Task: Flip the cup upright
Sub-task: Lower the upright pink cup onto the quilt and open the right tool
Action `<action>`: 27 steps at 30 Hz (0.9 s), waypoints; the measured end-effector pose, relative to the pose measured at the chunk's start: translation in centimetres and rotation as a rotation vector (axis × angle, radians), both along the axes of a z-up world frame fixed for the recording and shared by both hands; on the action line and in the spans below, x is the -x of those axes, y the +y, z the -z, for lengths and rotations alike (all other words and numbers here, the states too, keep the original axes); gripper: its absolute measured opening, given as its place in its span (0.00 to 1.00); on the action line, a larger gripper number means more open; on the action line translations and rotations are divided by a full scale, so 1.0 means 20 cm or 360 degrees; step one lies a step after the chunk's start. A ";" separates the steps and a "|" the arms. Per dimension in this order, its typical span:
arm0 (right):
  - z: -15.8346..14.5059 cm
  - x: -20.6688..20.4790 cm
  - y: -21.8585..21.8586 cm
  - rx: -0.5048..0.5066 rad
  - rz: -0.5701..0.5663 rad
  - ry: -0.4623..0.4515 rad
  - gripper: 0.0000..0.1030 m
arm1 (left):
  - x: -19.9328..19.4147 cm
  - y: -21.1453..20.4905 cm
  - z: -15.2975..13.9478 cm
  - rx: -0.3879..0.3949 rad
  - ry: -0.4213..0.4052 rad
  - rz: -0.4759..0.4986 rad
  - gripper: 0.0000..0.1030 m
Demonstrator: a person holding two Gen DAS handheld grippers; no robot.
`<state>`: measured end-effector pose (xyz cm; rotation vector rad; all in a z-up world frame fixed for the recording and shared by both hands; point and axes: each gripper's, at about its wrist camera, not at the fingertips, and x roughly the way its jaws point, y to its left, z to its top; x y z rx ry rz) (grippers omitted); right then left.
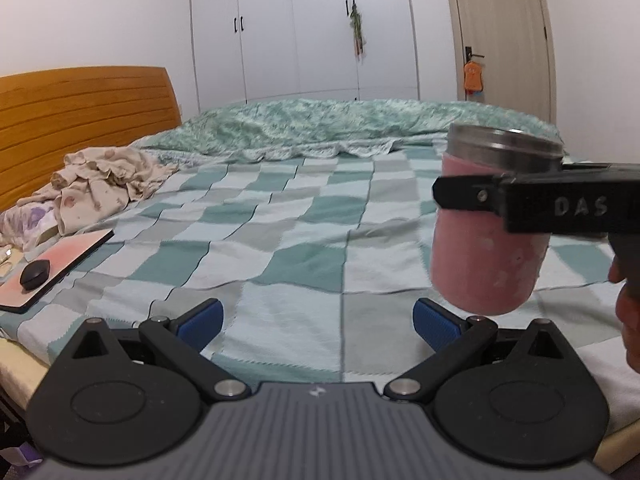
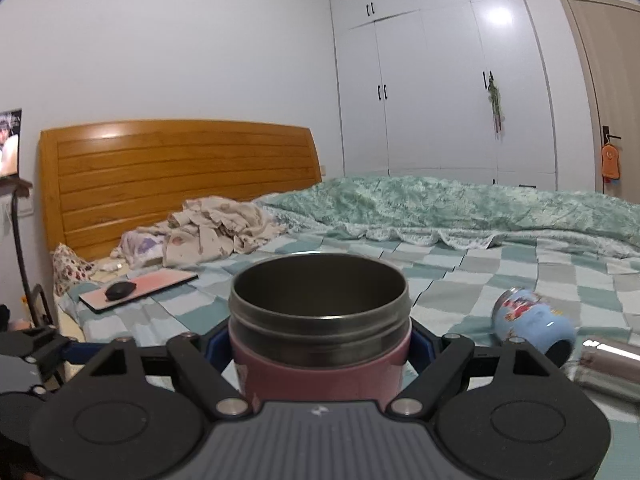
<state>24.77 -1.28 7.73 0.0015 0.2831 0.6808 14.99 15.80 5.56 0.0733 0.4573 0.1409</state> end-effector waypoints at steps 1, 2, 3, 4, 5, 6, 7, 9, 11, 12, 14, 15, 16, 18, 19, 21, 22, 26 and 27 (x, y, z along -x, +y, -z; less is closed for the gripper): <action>0.03 -0.02 0.04 0.0019 -0.0008 0.0000 0.81 | -0.01 0.01 0.02 -0.0007 0.0010 -0.0005 1.00; 0.07 -0.02 0.07 0.0038 -0.0014 -0.0011 0.81 | -0.02 0.03 0.04 -0.0013 0.0022 -0.0011 1.00; 0.10 -0.02 0.08 0.0056 -0.0017 -0.0023 0.81 | -0.03 0.04 0.07 -0.0012 0.0035 -0.0016 1.00; 0.14 -0.02 0.11 0.0071 -0.0018 -0.0029 0.81 | -0.04 0.05 0.09 -0.0008 0.0044 -0.0018 1.00; 0.17 -0.03 0.12 0.0067 -0.0020 -0.0014 0.81 | -0.05 0.06 0.11 -0.0004 0.0054 -0.0020 1.00; 0.20 -0.05 0.14 0.0058 -0.0020 0.0014 0.81 | -0.05 0.06 0.13 -0.0003 0.0060 -0.0024 1.00; 0.23 -0.06 0.14 0.0065 -0.0019 0.0041 0.81 | -0.05 0.07 0.14 -0.0003 0.0064 -0.0028 1.00; 0.27 -0.06 0.14 0.0061 -0.0021 0.0026 0.81 | -0.05 0.08 0.17 0.0002 0.0069 -0.0037 1.00; 0.28 -0.04 0.15 0.0075 -0.0023 0.0016 0.81 | -0.04 0.08 0.18 0.0011 0.0063 -0.0041 1.00; 0.29 -0.04 0.16 0.0079 -0.0023 0.0009 0.81 | -0.04 0.08 0.18 0.0014 0.0058 -0.0043 1.00; 0.29 -0.03 0.16 0.0088 -0.0023 -0.0003 0.81 | -0.03 0.09 0.18 0.0021 0.0051 -0.0048 1.00; 0.29 -0.03 0.16 0.0090 -0.0022 -0.0006 0.81 | -0.03 0.09 0.18 0.0026 0.0047 -0.0048 1.00; 0.29 -0.03 0.16 0.0089 -0.0021 -0.0006 0.81 | -0.03 0.09 0.17 0.0029 0.0043 -0.0048 1.00; 0.28 -0.03 0.15 0.0085 -0.0015 0.0000 0.81 | -0.01 0.08 0.16 0.0024 0.0036 -0.0052 1.00; 0.27 -0.02 0.15 0.0086 -0.0010 0.0010 0.81 | -0.01 0.08 0.15 0.0021 0.0030 -0.0055 1.00; 0.25 -0.02 0.13 0.0087 0.0003 0.0034 0.86 | 0.01 0.07 0.13 0.0012 0.0016 -0.0062 1.00; 0.23 0.01 0.10 0.0064 0.0012 0.0024 0.90 | 0.03 0.07 0.11 0.0006 0.0002 -0.0066 1.00; 0.13 0.14 -0.05 -0.0041 0.0037 -0.0057 1.00 | 0.12 0.01 0.02 -0.0007 -0.0075 -0.0040 1.00; 0.10 0.18 -0.10 -0.0062 0.0046 -0.0070 1.00 | 0.15 -0.01 -0.01 0.0000 -0.0106 -0.0020 1.00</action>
